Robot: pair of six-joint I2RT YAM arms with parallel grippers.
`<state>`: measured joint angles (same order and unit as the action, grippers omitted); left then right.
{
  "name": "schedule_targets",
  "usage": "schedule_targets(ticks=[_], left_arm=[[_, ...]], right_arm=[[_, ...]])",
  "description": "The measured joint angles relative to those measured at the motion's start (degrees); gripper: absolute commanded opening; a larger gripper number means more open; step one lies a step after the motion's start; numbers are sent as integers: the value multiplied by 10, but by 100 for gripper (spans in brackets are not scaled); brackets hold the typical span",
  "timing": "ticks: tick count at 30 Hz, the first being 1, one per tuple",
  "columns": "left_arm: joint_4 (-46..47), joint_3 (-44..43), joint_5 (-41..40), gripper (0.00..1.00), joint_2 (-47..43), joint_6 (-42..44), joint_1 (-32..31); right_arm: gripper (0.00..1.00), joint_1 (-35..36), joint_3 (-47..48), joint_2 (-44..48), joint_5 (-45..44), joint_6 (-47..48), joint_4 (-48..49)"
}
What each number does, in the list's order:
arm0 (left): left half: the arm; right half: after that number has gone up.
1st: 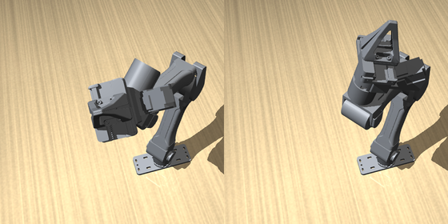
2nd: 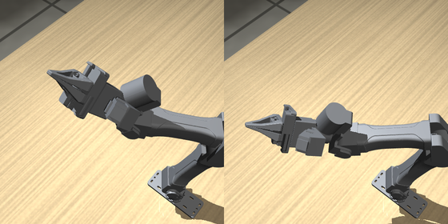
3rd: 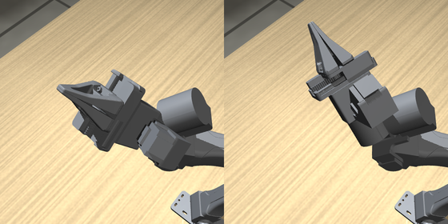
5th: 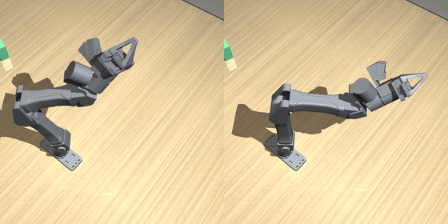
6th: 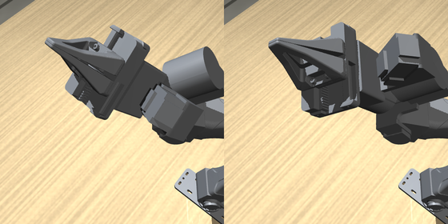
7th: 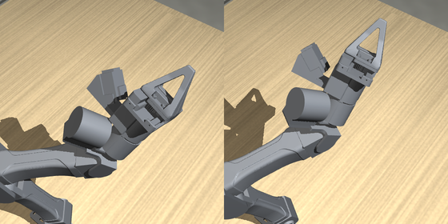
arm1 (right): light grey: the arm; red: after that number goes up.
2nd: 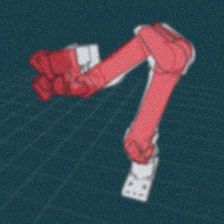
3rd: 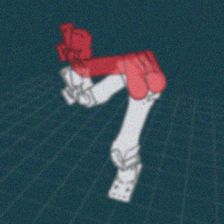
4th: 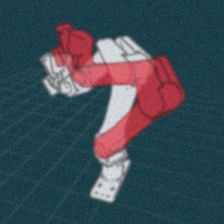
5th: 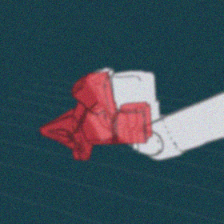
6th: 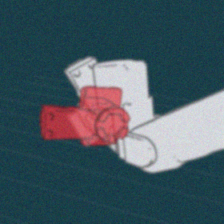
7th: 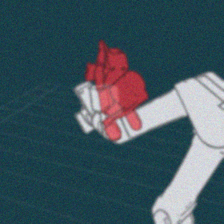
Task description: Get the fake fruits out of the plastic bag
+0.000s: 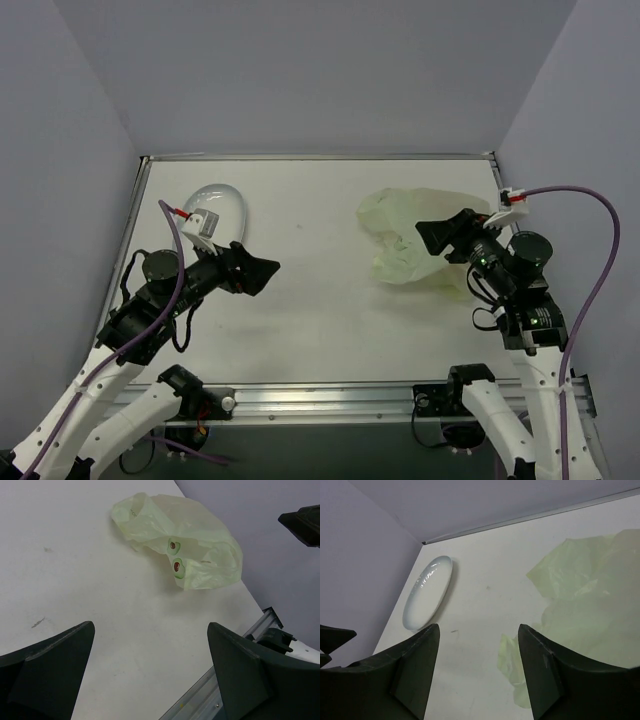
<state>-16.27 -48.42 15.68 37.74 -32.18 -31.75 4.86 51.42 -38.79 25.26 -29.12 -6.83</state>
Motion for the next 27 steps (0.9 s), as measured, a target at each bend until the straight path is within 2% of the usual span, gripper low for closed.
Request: schedule_targets(ticks=[3,6,11,14,16,21,24,27], left_arm=[[3,0,2,94,3,-4,0],[21,7,9,94,5,-19,0],[80,50,9,94,24,-60,0],[116,52,3,96,80,-86,-2],[148,47,-13,97,143,-101,-15],[191,19,-76,100,310,-110,-71],[219,2,-101,100,380,-99,-80],[254,-35,-113,100,451,-80,-73]], right_arm=[[59,19,12,-14,-17,10,-21],[58,70,23,-44,-57,18,-35],[61,252,62,-129,-229,42,-65],[63,356,112,-211,-356,66,-84],[63,397,142,-264,-428,82,-86],[75,415,163,-347,-514,122,-105],[75,422,165,-369,-525,143,-126],[71,425,165,-376,-522,154,-140]])
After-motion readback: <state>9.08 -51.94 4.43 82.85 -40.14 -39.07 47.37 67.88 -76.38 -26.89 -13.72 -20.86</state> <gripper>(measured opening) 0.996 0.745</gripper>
